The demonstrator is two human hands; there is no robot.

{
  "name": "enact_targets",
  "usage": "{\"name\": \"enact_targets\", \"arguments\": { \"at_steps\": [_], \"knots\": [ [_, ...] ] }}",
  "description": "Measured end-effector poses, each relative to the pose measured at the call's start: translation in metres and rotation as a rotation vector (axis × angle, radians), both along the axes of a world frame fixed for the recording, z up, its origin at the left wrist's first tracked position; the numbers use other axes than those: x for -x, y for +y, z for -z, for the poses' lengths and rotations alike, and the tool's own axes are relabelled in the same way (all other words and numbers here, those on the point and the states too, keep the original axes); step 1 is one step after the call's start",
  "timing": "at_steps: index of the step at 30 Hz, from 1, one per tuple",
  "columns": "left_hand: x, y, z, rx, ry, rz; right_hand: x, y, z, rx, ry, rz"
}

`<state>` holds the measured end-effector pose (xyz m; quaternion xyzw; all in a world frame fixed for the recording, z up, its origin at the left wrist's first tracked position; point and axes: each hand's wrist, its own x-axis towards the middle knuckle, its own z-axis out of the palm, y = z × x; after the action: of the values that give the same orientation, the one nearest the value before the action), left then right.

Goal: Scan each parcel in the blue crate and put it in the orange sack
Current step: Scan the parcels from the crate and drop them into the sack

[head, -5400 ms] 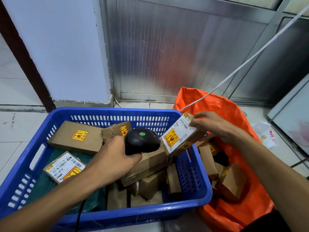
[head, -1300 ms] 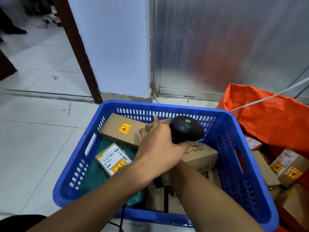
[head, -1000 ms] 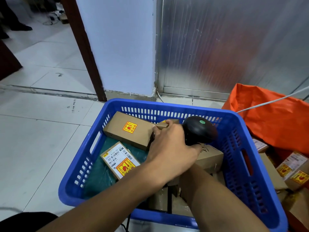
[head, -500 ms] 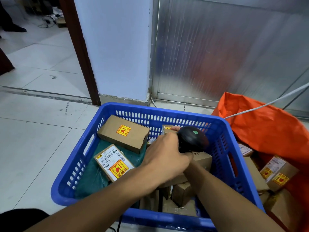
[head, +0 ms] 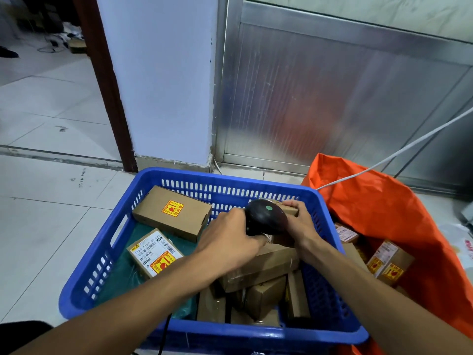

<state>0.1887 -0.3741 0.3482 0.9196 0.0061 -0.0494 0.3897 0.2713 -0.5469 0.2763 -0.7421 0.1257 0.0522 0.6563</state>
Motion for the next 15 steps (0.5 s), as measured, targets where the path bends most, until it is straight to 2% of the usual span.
{"name": "enact_targets", "arguments": {
  "at_steps": [8, 15],
  "knots": [
    [-0.002, -0.001, -0.001, 0.004, -0.004, 0.003, 0.002, -0.034, -0.037, -0.152, -0.004, 0.032],
    [-0.006, 0.000, 0.001, 0.044, -0.025, -0.001, 0.021, -0.052, -0.071, -0.204, -0.042, 0.009]
  ]
}}
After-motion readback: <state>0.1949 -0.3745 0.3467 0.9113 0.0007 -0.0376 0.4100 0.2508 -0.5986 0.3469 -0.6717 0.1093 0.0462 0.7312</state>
